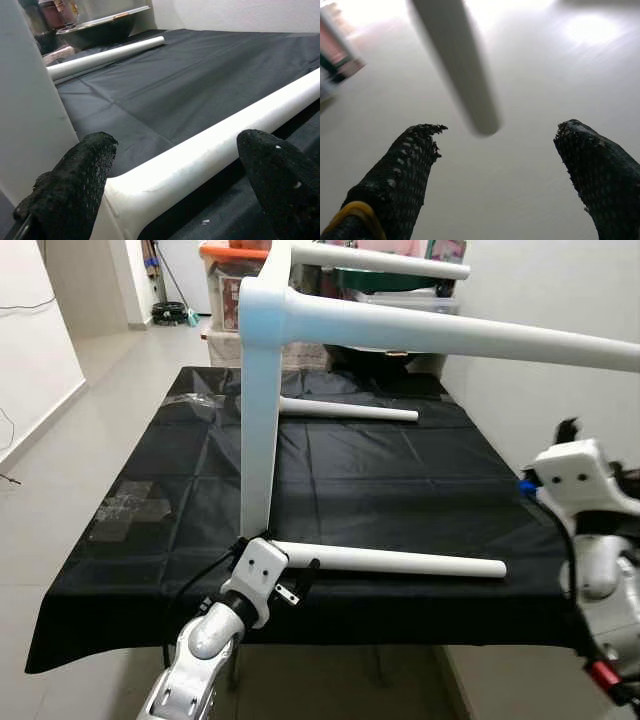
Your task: Building children table
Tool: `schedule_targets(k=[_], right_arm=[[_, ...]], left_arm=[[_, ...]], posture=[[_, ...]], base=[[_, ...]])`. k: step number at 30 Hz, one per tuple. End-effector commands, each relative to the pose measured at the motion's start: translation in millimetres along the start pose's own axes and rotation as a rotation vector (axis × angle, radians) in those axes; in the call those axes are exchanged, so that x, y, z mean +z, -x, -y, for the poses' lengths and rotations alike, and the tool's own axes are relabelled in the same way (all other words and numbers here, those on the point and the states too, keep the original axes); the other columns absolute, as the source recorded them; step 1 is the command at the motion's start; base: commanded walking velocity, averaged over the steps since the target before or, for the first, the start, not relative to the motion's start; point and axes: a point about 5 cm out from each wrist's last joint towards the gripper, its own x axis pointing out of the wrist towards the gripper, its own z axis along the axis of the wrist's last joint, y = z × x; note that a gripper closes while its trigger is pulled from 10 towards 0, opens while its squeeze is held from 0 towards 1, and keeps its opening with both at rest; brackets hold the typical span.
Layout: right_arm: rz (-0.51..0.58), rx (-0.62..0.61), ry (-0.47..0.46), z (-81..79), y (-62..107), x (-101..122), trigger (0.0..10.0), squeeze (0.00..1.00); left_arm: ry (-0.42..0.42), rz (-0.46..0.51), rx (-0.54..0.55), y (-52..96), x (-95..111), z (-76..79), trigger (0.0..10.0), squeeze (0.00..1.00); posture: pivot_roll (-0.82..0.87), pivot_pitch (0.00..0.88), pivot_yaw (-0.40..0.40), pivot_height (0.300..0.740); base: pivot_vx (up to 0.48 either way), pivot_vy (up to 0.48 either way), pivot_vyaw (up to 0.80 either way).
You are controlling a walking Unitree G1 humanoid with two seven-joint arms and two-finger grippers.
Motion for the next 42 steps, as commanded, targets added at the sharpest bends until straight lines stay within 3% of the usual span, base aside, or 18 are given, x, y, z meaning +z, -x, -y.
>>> schedule_targets(k=[1, 7, 15, 21, 42], right_arm=[[0.025, -0.030, 0.010, 3.6, -1.7, 1.9, 10.0, 0.00], [0.099, 0.007, 0.040, 4.7, -17.0, 3.7, 10.0, 0.00], [0.217, 0.209, 0.088, -16.5, -36.0, 5.1, 10.0, 0.00], [0.247, 0.228, 0.161, -22.5, -46.4, 1.1, 10.0, 0.00], [0.284, 0.216, 0.196, -14.1, -73.1, -3.2, 10.0, 0.00]], left_arm=[[0.003, 0.010, -0.017, 0.0, 1.0, 3.6, 10.0, 0.00], [-0.001, 0.009, -0.021, 0.1, 1.0, 2.4, 10.0, 0.00], [-0.005, 0.006, -0.034, -2.9, 0.4, 1.8, 10.0, 0.00], [-0.026, -0.002, -0.052, -5.1, -1.2, -4.2, 10.0, 0.00], [-0.038, -0.031, -0.097, -19.3, -8.9, -25.8, 10.0, 0.00]], posture=[[0.10, 0.000, -0.105, 0.740], [0.10, 0.000, -0.103, 0.740], [0.10, 0.000, -0.106, 0.740], [0.11, 0.000, -0.110, 0.740], [0.08, 0.000, -0.102, 0.740]], base=[[0.000, 0.000, 0.00], [0.000, 0.000, 0.00], [0.000, 0.000, 0.00], [0.000, 0.000, 0.00], [0.000, 0.000, 0.00]])
